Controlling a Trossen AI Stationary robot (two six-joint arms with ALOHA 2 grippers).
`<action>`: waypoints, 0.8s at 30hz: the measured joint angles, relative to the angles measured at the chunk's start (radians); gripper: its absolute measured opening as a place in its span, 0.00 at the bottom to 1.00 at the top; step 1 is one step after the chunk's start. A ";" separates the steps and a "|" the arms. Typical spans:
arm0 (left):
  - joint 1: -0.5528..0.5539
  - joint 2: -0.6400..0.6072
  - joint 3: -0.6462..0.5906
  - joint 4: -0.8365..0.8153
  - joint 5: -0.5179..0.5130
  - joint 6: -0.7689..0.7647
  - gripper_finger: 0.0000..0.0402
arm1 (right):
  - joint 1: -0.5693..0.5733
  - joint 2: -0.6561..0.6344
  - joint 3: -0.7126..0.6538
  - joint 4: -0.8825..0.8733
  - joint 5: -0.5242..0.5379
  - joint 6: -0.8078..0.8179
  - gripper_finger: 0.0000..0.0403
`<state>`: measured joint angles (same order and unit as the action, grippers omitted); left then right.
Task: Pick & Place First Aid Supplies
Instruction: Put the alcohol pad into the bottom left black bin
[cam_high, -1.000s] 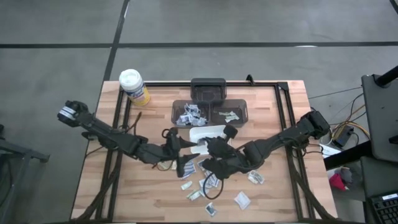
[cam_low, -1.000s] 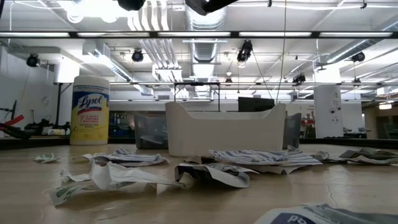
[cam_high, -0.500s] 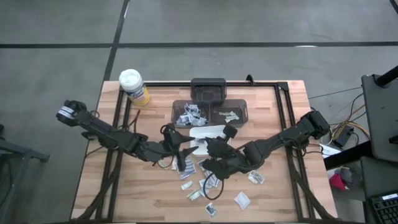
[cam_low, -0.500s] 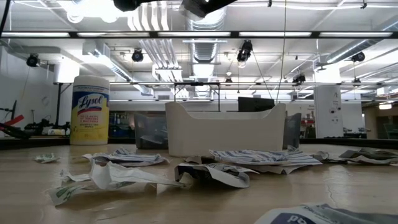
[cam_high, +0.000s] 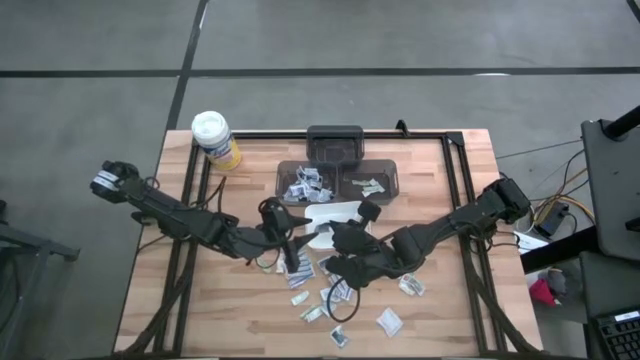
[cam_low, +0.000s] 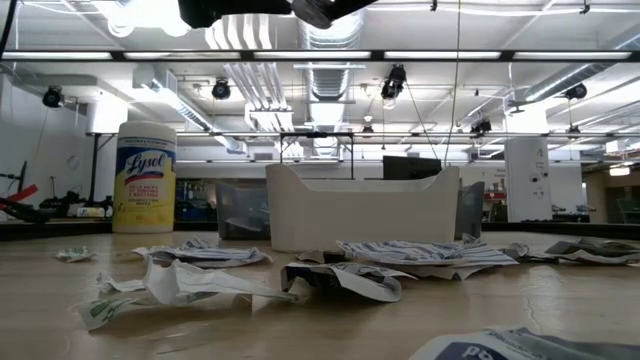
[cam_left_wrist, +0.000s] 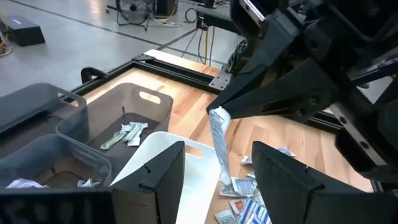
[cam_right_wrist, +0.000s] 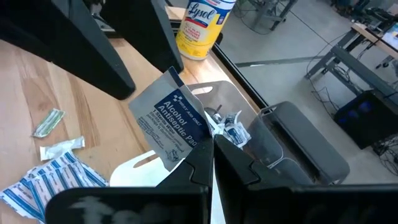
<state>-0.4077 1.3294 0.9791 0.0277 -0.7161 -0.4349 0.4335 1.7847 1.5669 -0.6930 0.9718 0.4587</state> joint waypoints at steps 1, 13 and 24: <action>0.002 0.003 0.000 0.000 0.000 -0.009 0.47 | 0.000 0.000 0.000 0.005 0.000 0.000 0.02; 0.047 0.028 0.003 -0.001 0.072 -0.058 0.44 | 0.000 0.000 0.000 0.095 -0.001 -0.085 0.02; 0.050 0.027 0.015 0.001 0.133 -0.053 0.13 | 0.000 0.000 0.000 0.094 -0.003 -0.085 0.02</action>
<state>-0.3572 1.3560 0.9943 0.0291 -0.5836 -0.4880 0.4335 1.7847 1.5669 -0.5987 0.9687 0.3736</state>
